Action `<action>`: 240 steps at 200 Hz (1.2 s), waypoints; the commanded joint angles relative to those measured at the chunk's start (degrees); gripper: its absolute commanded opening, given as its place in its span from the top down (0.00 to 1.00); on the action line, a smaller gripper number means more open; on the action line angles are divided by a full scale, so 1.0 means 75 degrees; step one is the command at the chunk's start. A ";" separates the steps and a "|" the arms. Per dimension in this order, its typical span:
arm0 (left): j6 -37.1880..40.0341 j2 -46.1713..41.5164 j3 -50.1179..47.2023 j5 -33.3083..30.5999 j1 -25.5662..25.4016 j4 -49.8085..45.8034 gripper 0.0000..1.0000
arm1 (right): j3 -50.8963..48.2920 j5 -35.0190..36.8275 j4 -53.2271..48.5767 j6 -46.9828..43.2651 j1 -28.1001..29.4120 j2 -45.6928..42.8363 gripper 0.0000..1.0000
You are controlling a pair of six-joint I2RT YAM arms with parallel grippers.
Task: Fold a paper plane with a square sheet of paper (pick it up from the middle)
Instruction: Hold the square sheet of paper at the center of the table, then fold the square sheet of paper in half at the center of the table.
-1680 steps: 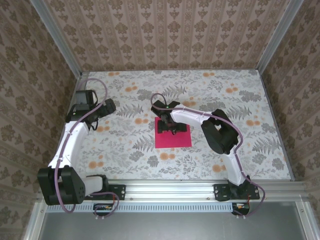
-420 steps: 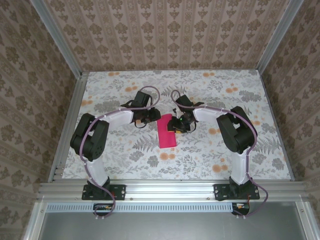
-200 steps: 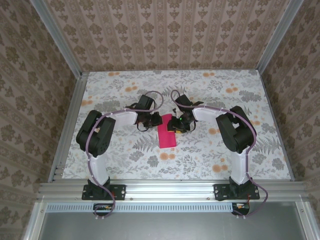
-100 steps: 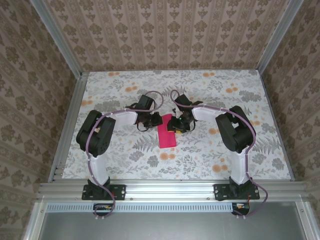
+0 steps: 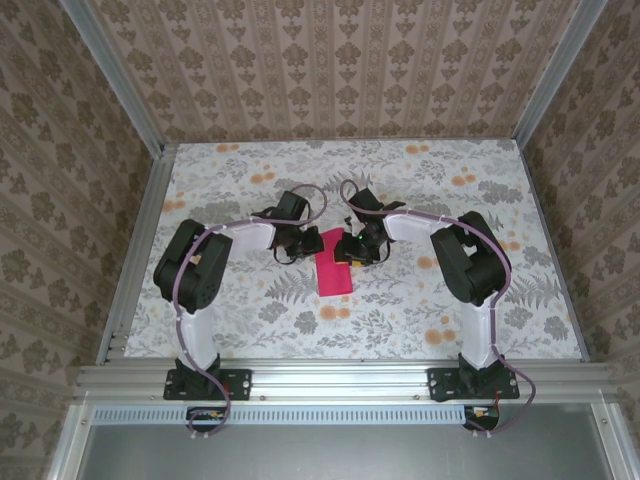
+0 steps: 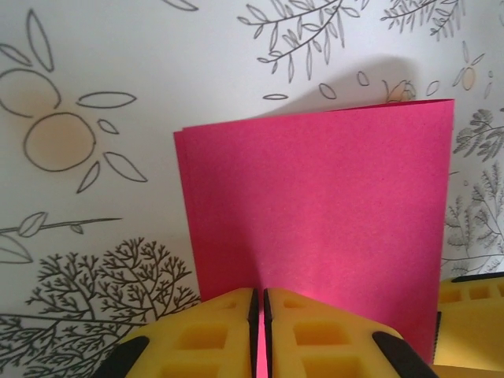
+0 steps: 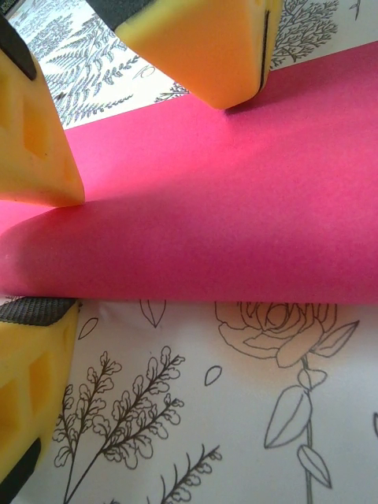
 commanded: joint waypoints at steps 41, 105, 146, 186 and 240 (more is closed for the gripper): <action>-0.0036 0.0287 0.0095 -0.0215 -0.0060 -0.0530 0.87 | -0.0462 0.1081 -0.0081 -0.0063 0.0073 0.0719 0.59; 0.0035 0.0375 0.0031 -0.0292 -0.0060 -0.0631 0.88 | -0.0761 0.0640 0.0314 0.0118 -0.0100 -0.0977 0.52; 0.0046 0.0448 0.0048 -0.0263 -0.0071 -0.0624 0.88 | -0.1024 0.0493 0.0612 0.0035 -0.0204 -0.1524 0.53; 0.0064 0.0463 0.0047 -0.0245 -0.0071 -0.0624 0.88 | -0.1251 -0.0543 0.1436 0.0221 -0.0122 -0.1569 0.62; 0.0072 0.0498 0.0086 -0.0227 -0.0083 -0.0647 0.89 | -0.1682 -0.0778 0.2331 0.0522 -0.0110 -0.1942 0.69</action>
